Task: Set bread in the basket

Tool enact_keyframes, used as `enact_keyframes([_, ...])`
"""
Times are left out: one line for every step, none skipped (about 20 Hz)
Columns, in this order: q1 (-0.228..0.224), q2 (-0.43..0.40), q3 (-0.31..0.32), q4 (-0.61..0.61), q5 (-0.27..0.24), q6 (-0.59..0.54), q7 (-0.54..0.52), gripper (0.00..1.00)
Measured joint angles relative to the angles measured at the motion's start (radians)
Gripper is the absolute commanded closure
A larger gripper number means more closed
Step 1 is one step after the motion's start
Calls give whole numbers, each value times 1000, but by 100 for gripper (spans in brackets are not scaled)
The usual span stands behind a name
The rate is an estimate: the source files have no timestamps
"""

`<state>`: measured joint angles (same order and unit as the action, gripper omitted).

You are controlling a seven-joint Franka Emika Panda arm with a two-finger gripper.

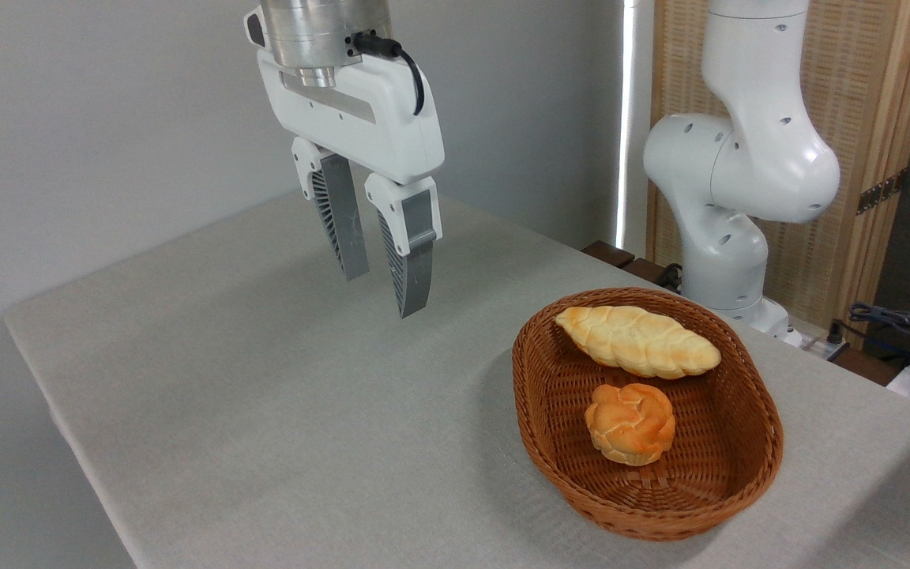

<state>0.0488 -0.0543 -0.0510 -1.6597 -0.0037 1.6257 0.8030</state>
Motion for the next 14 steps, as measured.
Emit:
enact_keyframes([-1, 0, 0, 0, 1, 0, 0, 0])
enact_keyframes([-2, 0, 0, 0, 1, 0, 0, 0])
enact_keyframes([-3, 0, 0, 0, 1, 0, 0, 0])
enact_keyframes([-4, 0, 0, 0, 2, -1, 0, 0])
enact_keyframes([-4, 0, 0, 0, 2, -1, 0, 0])
enact_keyframes([-4, 0, 0, 0, 2, -1, 0, 0])
enact_keyframes([-5, 1, 0, 0, 2, -1, 1, 0])
enact_keyframes([-5, 1, 0, 0, 2, -1, 1, 0])
enact_keyframes([-5, 1, 0, 0, 2, -1, 1, 0])
enact_keyframes([-5, 1, 1, 0, 2, -1, 1, 0])
enact_keyframes([-6, 1, 4, 0, 2, -1, 1, 0])
enact_keyframes([-7, 1, 10, 0, 2, -1, 6, 0])
enact_keyframes([-12, 1, 18, 0, 2, -1, 12, 0])
enact_keyframes([-17, 1, 26, 0, 2, -1, 15, 0])
